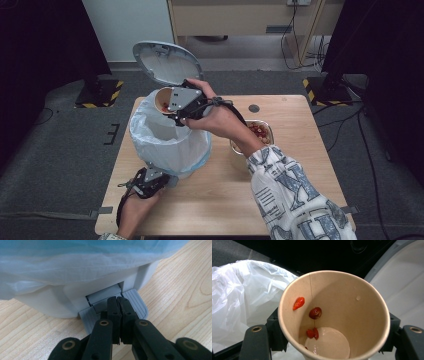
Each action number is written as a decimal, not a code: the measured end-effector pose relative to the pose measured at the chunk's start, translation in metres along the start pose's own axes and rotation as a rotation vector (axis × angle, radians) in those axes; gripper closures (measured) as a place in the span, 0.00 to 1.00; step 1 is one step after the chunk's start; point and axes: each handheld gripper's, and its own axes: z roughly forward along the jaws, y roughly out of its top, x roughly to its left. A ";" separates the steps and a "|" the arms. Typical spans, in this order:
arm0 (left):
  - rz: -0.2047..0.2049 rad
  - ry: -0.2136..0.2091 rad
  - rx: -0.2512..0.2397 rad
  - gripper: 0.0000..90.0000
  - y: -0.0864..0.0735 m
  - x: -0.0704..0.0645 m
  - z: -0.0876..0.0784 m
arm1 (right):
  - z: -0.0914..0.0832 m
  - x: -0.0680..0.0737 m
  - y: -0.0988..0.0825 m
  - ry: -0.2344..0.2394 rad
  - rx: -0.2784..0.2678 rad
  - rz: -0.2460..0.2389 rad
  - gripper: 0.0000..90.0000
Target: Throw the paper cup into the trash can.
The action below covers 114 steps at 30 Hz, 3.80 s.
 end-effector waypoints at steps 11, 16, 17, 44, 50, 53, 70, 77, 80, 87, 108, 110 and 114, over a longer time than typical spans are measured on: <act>0.001 -0.001 0.000 0.98 0.000 0.000 0.000 | 0.016 0.002 -0.001 0.031 0.028 0.018 0.33; -0.001 -0.003 -0.001 0.98 0.000 0.000 0.000 | 0.020 0.003 0.000 0.040 0.031 0.020 0.33; -0.001 -0.003 -0.001 0.98 0.000 0.000 0.000 | 0.021 0.003 0.000 0.042 0.035 0.023 0.33; -0.002 -0.004 -0.003 0.98 0.000 0.001 0.000 | 0.028 -0.003 -0.008 0.071 0.116 0.194 0.18; -0.003 -0.005 -0.004 0.97 0.000 0.001 0.000 | 0.025 -0.004 -0.010 0.072 0.103 0.215 0.18; -0.003 -0.005 -0.004 0.97 0.000 0.001 0.000 | 0.024 -0.003 -0.010 0.073 0.105 0.217 0.17; -0.004 -0.005 -0.005 0.97 -0.001 0.001 0.000 | 0.005 -0.008 -0.019 0.069 0.068 0.327 0.13; -0.005 -0.006 -0.004 0.97 -0.001 0.001 0.000 | -0.003 -0.008 -0.025 0.058 0.075 0.324 0.12; -0.004 -0.006 -0.005 0.97 -0.001 0.001 0.000 | -0.010 -0.008 -0.029 0.047 0.074 0.328 0.12; -0.005 -0.006 -0.003 0.97 -0.001 0.001 0.000 | -0.021 -0.010 -0.036 0.030 0.067 0.339 0.12; -0.006 -0.005 -0.007 0.97 -0.001 0.001 0.000 | -0.057 -0.024 -0.060 -0.039 0.077 0.370 0.12; -0.006 -0.005 -0.006 0.97 -0.001 0.001 0.000 | -0.060 -0.024 -0.063 -0.044 0.078 0.374 0.12; -0.007 -0.005 -0.007 0.97 -0.001 0.001 0.000 | -0.066 -0.025 -0.070 -0.052 0.086 0.380 0.12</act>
